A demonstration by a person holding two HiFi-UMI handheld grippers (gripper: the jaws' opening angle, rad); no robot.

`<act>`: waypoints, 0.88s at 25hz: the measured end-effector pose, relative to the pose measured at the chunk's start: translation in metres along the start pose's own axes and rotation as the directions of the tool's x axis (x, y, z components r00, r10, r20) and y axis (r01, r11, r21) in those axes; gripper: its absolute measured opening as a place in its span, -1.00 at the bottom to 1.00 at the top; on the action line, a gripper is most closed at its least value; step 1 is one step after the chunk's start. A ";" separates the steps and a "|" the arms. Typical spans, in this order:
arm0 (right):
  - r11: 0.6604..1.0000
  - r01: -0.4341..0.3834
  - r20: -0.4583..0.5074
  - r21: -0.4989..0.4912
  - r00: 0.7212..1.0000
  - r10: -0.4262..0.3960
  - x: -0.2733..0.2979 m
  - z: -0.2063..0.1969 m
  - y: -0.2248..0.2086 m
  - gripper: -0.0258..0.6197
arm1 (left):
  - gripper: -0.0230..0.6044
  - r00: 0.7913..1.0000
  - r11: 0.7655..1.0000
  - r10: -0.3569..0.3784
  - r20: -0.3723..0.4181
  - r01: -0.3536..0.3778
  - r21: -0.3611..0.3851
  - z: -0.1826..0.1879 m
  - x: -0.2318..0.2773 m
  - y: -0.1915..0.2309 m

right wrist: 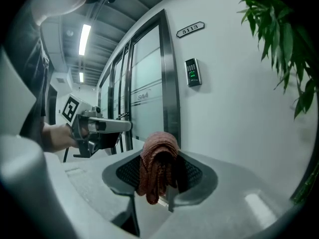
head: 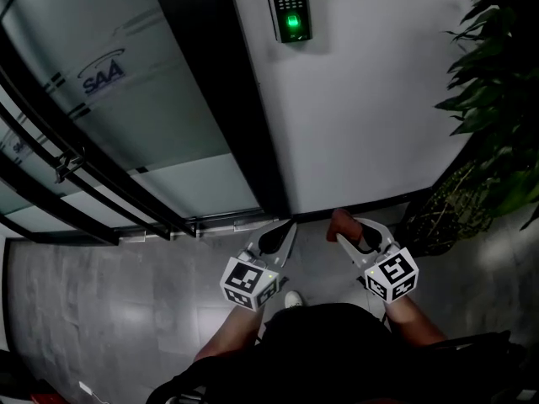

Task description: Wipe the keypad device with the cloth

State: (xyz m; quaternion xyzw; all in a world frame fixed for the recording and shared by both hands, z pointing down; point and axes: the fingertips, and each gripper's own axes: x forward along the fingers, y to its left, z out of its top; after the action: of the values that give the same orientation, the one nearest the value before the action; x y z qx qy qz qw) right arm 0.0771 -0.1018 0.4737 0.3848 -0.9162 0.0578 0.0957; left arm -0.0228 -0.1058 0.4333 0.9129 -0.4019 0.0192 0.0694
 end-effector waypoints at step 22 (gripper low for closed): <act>0.951 0.200 0.142 -0.237 0.975 -0.170 0.105 0.143 -0.033 -0.46 | -0.88 0.985 0.985 -0.174 -0.002 0.174 0.019 0.011 -0.001 0.085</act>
State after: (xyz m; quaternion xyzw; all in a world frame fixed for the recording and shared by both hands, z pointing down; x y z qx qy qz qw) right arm 0.0097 -0.2235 0.3587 0.4566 -0.8801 -0.0904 0.0934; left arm -0.0863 -0.1637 0.4316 0.9451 -0.3203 0.0172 0.0623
